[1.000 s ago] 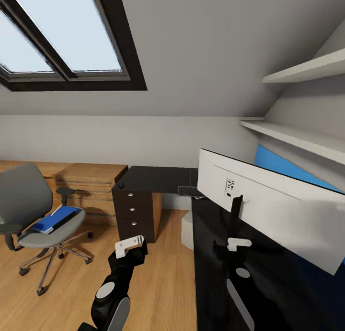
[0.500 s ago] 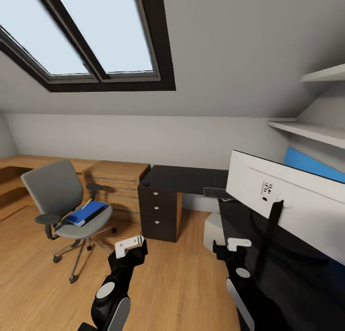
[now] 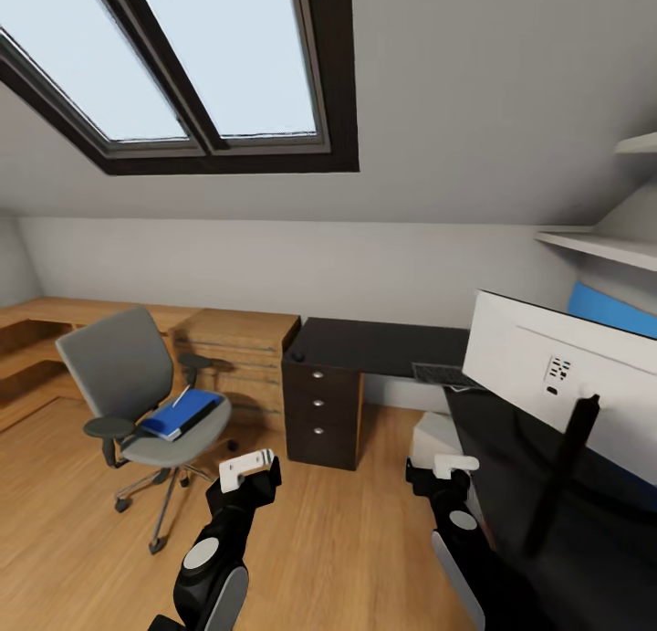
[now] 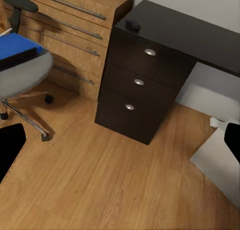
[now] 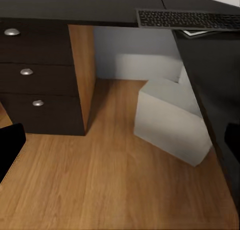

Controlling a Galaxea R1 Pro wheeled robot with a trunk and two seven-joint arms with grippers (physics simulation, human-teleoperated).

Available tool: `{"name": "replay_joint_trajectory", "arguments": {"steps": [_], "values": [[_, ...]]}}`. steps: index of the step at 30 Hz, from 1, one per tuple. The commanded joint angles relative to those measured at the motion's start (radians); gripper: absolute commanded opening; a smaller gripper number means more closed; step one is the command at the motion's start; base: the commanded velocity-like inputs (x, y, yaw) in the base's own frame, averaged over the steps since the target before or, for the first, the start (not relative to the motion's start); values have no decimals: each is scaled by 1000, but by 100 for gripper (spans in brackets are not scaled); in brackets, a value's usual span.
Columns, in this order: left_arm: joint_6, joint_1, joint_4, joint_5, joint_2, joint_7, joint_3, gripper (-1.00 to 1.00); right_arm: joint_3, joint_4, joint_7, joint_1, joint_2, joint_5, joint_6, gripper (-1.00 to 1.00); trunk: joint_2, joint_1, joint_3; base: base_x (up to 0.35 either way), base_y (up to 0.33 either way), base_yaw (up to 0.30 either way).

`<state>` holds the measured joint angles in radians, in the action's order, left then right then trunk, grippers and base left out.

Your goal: In the bedroom, organize the workspace by keeping the computer under the desk, ensuring the monitor is on the desk, placing the keyboard on the desk next to the monitor, placing the mouse on the desk next to the keyboard, moving the folder from the swivel chair onto the desk next to the mouse, stacking the notebook on top of the folder with the pen on top of the notebook, and positioning the swivel chair next to the desk.

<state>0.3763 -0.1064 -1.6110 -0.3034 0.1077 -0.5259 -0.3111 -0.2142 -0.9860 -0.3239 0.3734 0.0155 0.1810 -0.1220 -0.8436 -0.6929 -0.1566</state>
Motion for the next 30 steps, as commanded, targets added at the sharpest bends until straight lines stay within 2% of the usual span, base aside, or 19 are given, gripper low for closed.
{"name": "replay_joint_trajectory", "arguments": {"steps": [1, 20, 30], "values": [[3, -1, -1, -8, 0, -8, -1, 100, -5, -2, -9, 1, 1, 6, -5, 100, -1, -1, -2, 229, 281, 0], [6, -1, -1, -8, 0, -8, -3, 100, -5, -15, -13, 1, 1, 6, -5, 100, -1, -1, -1, 264, 239, -5], [7, -1, -1, -8, 0, -8, -2, 100, -4, -18, -12, 1, 1, 7, -5, 100, -1, -1, 8, 91, 67, -192]]}}
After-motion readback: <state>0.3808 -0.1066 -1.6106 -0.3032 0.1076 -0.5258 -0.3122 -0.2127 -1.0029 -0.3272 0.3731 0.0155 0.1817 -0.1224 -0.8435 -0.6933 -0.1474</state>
